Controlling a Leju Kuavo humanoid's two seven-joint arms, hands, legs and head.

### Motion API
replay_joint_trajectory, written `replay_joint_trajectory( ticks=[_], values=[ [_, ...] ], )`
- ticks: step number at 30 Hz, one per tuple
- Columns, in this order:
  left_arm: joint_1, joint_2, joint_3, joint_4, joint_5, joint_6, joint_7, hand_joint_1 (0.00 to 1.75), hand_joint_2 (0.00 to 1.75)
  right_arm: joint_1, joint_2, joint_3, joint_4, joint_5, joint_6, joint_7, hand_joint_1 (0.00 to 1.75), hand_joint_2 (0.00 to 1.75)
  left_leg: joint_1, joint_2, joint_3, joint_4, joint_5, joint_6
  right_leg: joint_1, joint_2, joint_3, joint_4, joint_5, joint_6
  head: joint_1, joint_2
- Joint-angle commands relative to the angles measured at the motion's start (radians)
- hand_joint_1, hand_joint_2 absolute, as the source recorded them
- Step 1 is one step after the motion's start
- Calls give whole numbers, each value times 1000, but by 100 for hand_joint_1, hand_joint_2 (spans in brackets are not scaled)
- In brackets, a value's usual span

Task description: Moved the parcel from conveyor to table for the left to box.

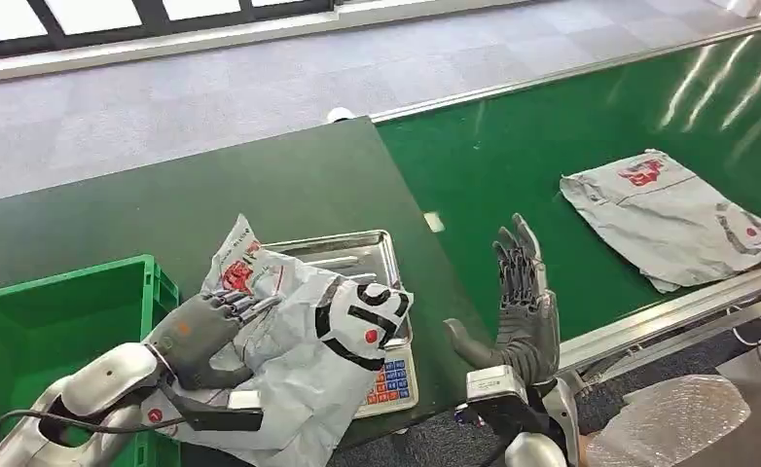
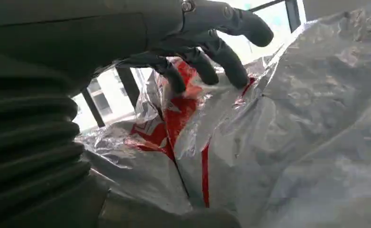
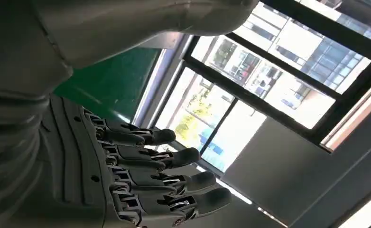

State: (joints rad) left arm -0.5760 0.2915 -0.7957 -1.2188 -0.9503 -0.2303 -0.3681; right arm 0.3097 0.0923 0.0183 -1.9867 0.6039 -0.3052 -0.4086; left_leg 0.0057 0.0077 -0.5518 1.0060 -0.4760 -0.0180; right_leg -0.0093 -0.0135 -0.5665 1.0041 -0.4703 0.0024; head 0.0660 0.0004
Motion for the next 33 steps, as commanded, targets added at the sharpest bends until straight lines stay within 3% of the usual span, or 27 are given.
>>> replay_joint_trajectory(
  ticks=[1,9,25,26,27,33],
  values=[
    [-76,-16,-135,136,32,-36,-2,0,175,-37,4,-26,49,-11,4,-1,0,175,1,-2,0,-1,1,0,1,-1,1,-2,1,0,0,0],
    [-118,-41,-220,198,80,-80,-34,0,175,-66,-21,-19,75,-19,9,1,0,175,0,-2,0,-1,2,1,0,-1,1,-2,1,0,0,0],
    [-150,-23,-300,226,113,-120,-52,0,175,-106,-35,9,119,-36,1,-1,0,175,1,0,-1,-4,6,1,1,1,1,-5,6,1,0,0],
    [-154,-22,-302,223,115,-118,-56,7,175,-114,-34,10,121,-37,2,0,0,175,0,0,0,-2,4,1,0,1,2,-2,4,1,0,0],
    [-159,-20,-305,222,120,-121,-60,175,175,-120,-33,11,124,-38,2,2,0,175,1,0,-1,-2,5,1,0,1,1,-3,5,0,0,0],
    [-179,1,-310,187,131,-102,-47,175,175,-119,-27,15,129,-36,-4,5,0,175,0,-1,-1,-1,5,2,0,-1,1,-1,4,1,0,0]
  ],
)
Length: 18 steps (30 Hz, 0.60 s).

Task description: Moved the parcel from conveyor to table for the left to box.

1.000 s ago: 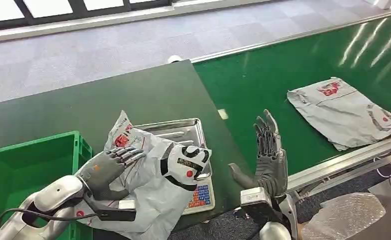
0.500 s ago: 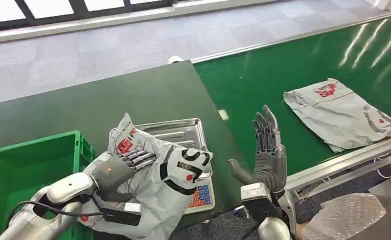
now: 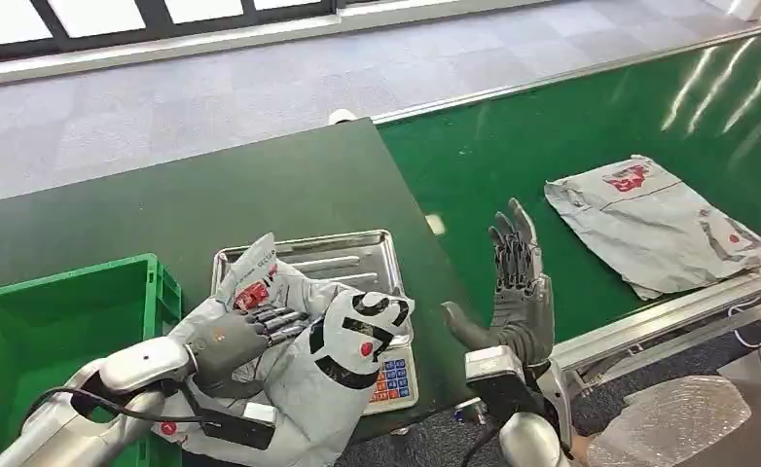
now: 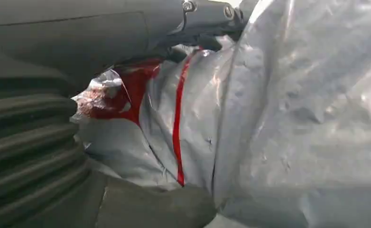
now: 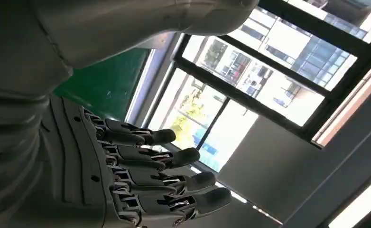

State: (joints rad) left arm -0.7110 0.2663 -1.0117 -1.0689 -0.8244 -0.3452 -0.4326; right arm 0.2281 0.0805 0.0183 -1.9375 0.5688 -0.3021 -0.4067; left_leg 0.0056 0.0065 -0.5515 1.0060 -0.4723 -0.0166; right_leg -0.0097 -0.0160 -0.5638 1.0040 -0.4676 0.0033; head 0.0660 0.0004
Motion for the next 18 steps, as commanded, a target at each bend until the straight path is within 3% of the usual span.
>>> replay_joint_trajectory(
  ticks=[1,5,14,18],
  values=[
    [-41,35,-83,14,7,47,33,175,175,-29,-14,14,75,1,-8,0,0,175,1,0,-2,0,1,0,0,2,-2,-1,2,0,0,0],
    [4,43,12,-88,-81,259,107,175,175,7,0,-4,40,2,-4,-11,0,175,1,0,-5,-1,4,2,1,1,-4,-3,5,1,0,0],
    [123,111,183,-328,-149,292,165,175,175,50,14,-24,-3,6,3,-12,0,175,0,1,-4,0,2,0,0,3,-6,0,4,0,0,0],
    [138,106,195,-356,-161,289,168,175,175,52,17,-28,-13,8,6,-10,0,175,0,1,-7,0,2,0,0,3,-9,0,4,0,0,0]
  ],
)
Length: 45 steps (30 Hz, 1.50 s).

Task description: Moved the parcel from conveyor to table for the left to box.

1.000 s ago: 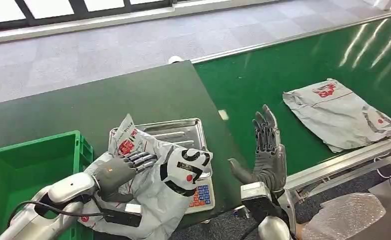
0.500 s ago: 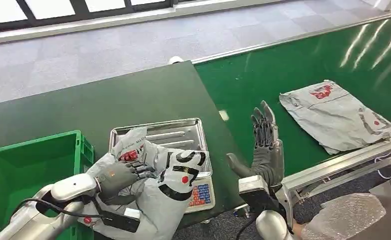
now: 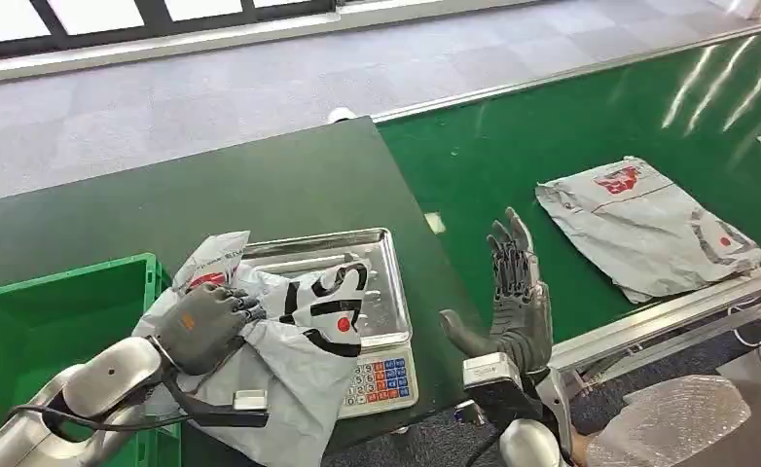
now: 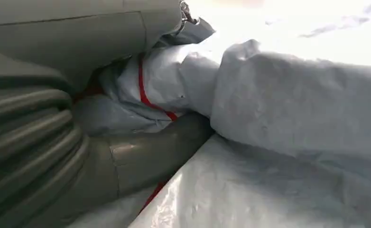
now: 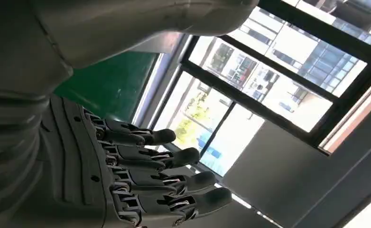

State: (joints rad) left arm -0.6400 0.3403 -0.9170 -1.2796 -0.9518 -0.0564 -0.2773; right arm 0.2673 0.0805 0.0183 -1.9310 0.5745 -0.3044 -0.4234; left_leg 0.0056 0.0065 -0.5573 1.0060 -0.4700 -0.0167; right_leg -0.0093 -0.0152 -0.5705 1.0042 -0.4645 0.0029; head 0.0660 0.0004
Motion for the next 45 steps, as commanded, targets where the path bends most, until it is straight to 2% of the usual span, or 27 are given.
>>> replay_joint_trajectory(
  ticks=[1,6,14,17,21,24,30,35,42,45],
  values=[
    [67,32,101,-145,-34,1,13,175,175,12,17,-28,-19,2,9,7,0,175,0,1,-3,-1,0,0,0,3,-3,-1,1,0,0,0],
    [158,-19,188,-240,-97,21,7,175,175,41,40,-52,-57,15,20,11,0,175,0,-1,-4,-1,1,1,0,1,-3,-2,1,0,0,0],
    [162,-20,192,-249,-100,22,7,175,175,43,41,-52,-60,16,20,10,0,175,0,0,-4,0,0,0,0,1,-4,-1,0,0,0,0],
    [192,-45,246,-274,-135,65,25,175,175,48,49,-59,-67,19,26,11,0,175,0,-1,-4,-1,1,0,0,1,-4,-2,1,0,0,0],
    [243,-120,413,-299,-339,211,180,175,175,64,76,-63,-94,36,47,18,0,175,0,-1,-5,0,0,0,0,1,-5,0,0,0,0,0],
    [274,-164,565,-209,-482,326,264,175,175,68,80,-50,-93,42,54,24,0,175,0,0,-4,-1,1,0,0,2,-5,-2,1,0,0,0],
    [291,-195,752,-44,-609,465,317,175,175,57,39,-20,-41,12,42,14,0,175,0,2,-3,-4,2,0,0,4,-4,-4,3,0,0,0],
    [279,-167,742,26,-619,487,374,175,175,32,34,2,-4,11,32,14,0,175,1,4,-3,-2,1,0,1,4,-4,-3,2,0,0,0],
    [256,-161,747,78,-619,480,372,175,175,23,32,7,-13,12,31,23,0,175,1,3,-4,-2,1,0,1,3,-4,-3,2,0,0,0],
    [235,-111,681,127,-619,468,449,175,175,33,26,7,-19,13,28,29,0,175,1,1,-4,-3,2,0,1,2,-4,-4,2,0,0,0]
  ],
)
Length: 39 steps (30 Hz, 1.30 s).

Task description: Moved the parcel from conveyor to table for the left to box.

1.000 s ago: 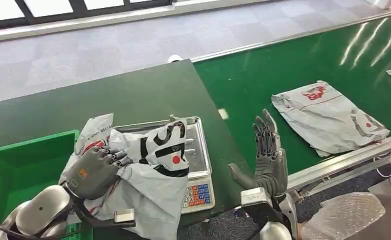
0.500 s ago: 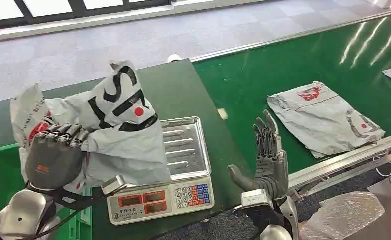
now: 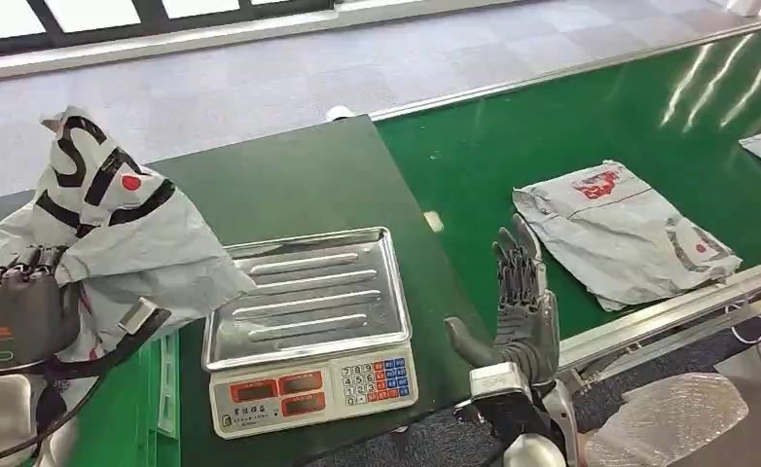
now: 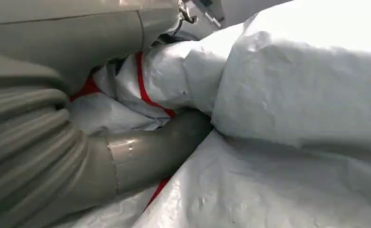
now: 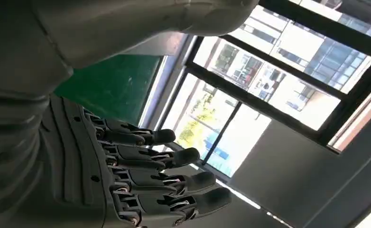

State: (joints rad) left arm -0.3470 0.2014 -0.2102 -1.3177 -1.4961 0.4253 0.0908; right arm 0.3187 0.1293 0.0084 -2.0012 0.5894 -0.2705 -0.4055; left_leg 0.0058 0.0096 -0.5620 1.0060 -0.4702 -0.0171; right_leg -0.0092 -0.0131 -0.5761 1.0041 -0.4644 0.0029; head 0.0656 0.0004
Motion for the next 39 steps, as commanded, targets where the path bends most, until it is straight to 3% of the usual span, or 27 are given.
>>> replay_joint_trajectory(
  ticks=[1,19,21,26,33,39],
  values=[
    [-60,30,-29,185,-75,-10,90,175,175,-14,-25,18,52,-2,-9,9,0,175,0,-2,1,-2,1,0,1,0,2,-2,1,0,0,0],
    [-65,30,-19,215,-75,-2,93,175,175,-9,-26,22,56,-2,-14,6,0,175,1,-1,0,-1,1,0,1,0,0,-1,1,0,0,0],
    [-82,77,-66,253,-75,-31,186,175,175,-7,-28,29,63,0,-19,8,0,175,1,-1,-1,-1,1,0,1,0,-1,-1,1,0,0,0],
    [-133,142,-76,370,-75,-38,250,175,175,11,-53,50,64,-9,-46,15,0,175,1,0,0,-2,1,0,1,1,-1,-2,1,-1,0,0],
    [-66,233,37,319,-75,-79,330,175,175,21,-73,72,82,-11,-47,17,0,175,2,3,0,-3,1,-1,3,5,-1,-3,3,-1,0,0],
    [-48,259,135,246,-75,-118,308,175,175,15,-74,67,75,-20,-44,23,0,175,2,3,-1,-2,1,-1,3,5,-3,-2,2,-1,0,0]
  ],
)
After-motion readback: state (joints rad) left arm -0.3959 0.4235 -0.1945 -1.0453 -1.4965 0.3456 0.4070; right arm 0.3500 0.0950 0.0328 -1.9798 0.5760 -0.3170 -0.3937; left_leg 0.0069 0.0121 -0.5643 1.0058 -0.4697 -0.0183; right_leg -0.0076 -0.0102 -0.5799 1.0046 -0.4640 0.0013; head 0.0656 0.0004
